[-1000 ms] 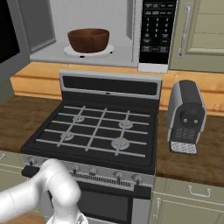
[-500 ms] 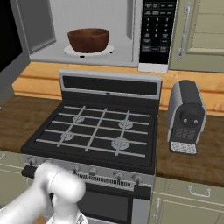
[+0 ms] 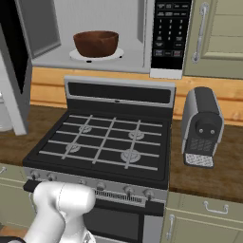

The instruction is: Pick the mushroom from the sink and place it in the bowl. Then pick the bowl and place it in the microwave. Then close the microwave door and press the start button.

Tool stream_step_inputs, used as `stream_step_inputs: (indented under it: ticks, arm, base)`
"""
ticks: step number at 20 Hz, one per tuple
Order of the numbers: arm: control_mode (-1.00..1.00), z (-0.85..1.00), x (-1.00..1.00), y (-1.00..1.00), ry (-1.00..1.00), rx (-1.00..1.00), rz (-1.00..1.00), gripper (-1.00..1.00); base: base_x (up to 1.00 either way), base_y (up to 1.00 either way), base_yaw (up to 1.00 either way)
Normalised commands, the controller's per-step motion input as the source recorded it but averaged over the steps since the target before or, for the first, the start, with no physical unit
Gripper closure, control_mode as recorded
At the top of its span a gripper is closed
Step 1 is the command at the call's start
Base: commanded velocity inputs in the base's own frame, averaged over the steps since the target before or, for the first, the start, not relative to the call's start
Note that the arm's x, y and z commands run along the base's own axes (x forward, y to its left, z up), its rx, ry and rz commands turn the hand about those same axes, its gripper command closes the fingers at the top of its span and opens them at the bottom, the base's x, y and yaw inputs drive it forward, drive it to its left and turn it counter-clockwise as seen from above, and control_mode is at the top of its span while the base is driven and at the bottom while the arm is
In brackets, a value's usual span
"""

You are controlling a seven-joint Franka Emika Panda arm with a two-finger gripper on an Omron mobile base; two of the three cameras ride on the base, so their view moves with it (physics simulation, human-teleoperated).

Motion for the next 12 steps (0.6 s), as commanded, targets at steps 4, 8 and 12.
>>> stream_step_inputs:
  ticks: [4,8,12]
  arm:
    - [-1.00,0.10,0.88,-0.37,0.18,0.00,0.34,-1.00]
    - [-1.00,0.22,0.96,-0.33,0.18,0.00,0.29,-1.00]
    - [-1.00,0.39,0.90,-0.27,0.22,0.00,0.23,-1.00]
  base:
    - [0.00,0.00,0.00]
    - [0.00,0.00,0.00]
    - [0.00,0.00,0.00]
